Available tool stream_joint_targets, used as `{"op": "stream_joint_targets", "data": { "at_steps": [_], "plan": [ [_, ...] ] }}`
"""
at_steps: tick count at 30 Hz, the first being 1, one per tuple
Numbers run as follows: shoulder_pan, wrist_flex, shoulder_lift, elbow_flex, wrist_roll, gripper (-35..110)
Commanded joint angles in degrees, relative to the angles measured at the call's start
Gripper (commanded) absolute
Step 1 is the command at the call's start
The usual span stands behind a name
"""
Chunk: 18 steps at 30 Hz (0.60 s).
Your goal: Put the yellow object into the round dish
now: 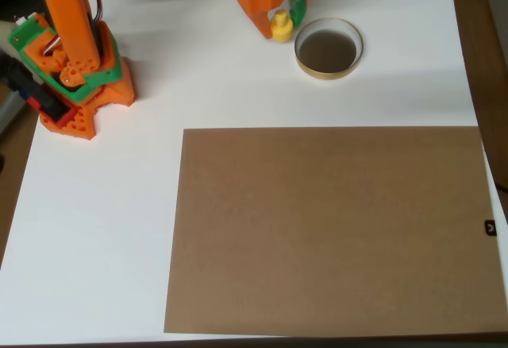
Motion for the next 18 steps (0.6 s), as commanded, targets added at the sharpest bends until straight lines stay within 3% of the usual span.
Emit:
{"op": "stream_joint_targets", "data": {
  "at_steps": [1,18],
  "plan": [
    [-0.1,-2.2,0.3,-4.4,-0.4,0],
    [2.3,-2.5,-12.9,-22.0,1.2,0]
  ]
}}
